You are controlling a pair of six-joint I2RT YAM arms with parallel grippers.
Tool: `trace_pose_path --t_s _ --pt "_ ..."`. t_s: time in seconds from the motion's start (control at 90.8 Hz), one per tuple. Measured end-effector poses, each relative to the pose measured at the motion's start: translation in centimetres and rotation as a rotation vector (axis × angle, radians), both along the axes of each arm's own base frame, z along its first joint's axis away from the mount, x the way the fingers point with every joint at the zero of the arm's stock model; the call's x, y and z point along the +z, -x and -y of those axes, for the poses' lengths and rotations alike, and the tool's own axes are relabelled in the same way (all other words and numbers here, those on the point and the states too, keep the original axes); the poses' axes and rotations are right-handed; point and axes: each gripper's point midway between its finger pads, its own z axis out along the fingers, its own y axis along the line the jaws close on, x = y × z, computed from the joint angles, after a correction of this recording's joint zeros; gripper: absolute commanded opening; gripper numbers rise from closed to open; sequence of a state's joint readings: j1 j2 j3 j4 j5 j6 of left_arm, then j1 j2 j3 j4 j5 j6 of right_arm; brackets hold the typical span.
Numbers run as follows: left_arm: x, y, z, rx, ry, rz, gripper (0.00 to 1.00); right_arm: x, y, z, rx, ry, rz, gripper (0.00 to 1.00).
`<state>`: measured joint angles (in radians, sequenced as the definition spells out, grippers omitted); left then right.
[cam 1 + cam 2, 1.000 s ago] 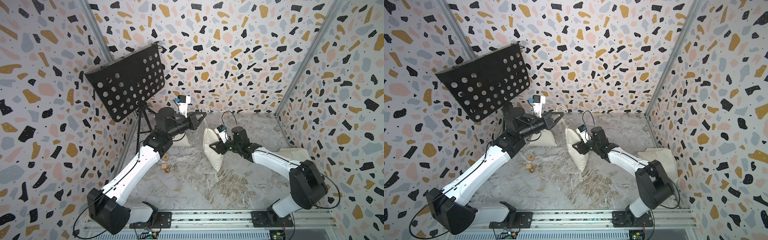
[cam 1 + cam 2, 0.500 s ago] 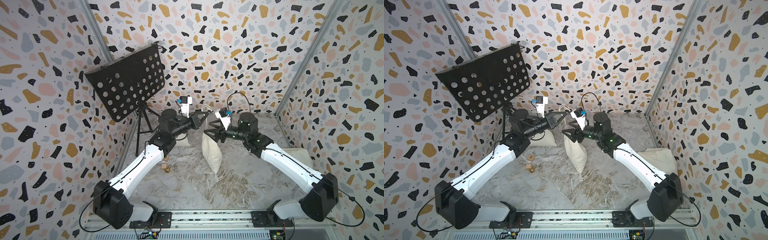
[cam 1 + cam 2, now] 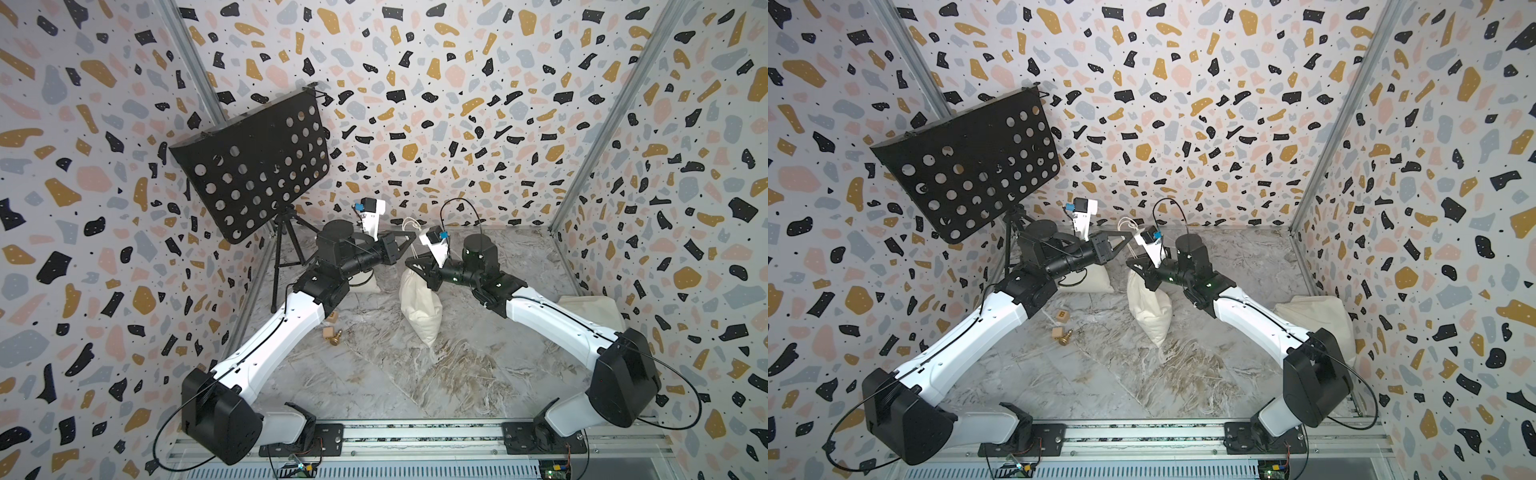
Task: Close the soil bag
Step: Frap the soil bag at the center of the board.
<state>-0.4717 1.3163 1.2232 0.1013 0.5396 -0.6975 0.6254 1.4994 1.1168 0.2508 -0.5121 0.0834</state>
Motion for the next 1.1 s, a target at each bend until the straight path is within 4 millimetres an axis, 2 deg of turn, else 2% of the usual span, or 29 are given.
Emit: trace_pose_path --t_s 0.11,0.231,0.44,0.484,0.517,0.595,0.639,0.848,0.914,0.98,1.101 --pt "-1.6 0.5 -0.2 0.0 -0.052 -0.06 0.0 -1.5 -0.3 0.4 -0.015 0.012 0.022 0.09" --pt "-2.1 0.8 -0.6 0.009 -0.106 -0.105 0.0 -2.3 -0.6 0.3 -0.016 0.016 0.052 0.15" --pt "1.1 0.4 -1.8 0.055 -0.124 -0.05 0.0 -3.1 -2.5 0.4 -0.082 0.034 0.073 0.26" --pt "2.0 0.3 -2.1 0.061 -0.116 -0.026 0.0 -4.1 -2.9 0.9 -0.111 0.057 0.05 0.27" --pt "2.8 0.3 -2.3 0.065 -0.107 -0.001 0.0 -5.7 -3.0 1.5 -0.13 0.087 0.016 0.28" --pt "4.1 0.6 -2.6 0.071 -0.092 0.037 0.0 -11.0 -3.4 3.0 -0.169 0.187 -0.101 0.32" --pt "3.9 0.9 -2.7 0.068 -0.098 0.027 0.0 -12.7 -3.3 3.5 -0.172 0.213 -0.142 0.36" --pt "2.4 0.1 -2.3 0.067 -0.057 0.054 0.0 -13.6 -1.6 4.9 -0.178 0.27 -0.22 0.62" --pt "1.8 -0.3 -2.1 0.069 -0.034 0.07 0.0 -14.0 -1.0 5.4 -0.175 0.289 -0.247 0.67" --pt "0.7 -0.6 -2.1 0.073 -0.014 0.075 0.0 -14.3 -0.4 5.6 -0.171 0.302 -0.267 0.65" --pt "-2.0 -1.0 -2.1 0.082 -0.008 0.052 0.0 -15.1 -0.1 5.6 -0.168 0.313 -0.297 0.37"
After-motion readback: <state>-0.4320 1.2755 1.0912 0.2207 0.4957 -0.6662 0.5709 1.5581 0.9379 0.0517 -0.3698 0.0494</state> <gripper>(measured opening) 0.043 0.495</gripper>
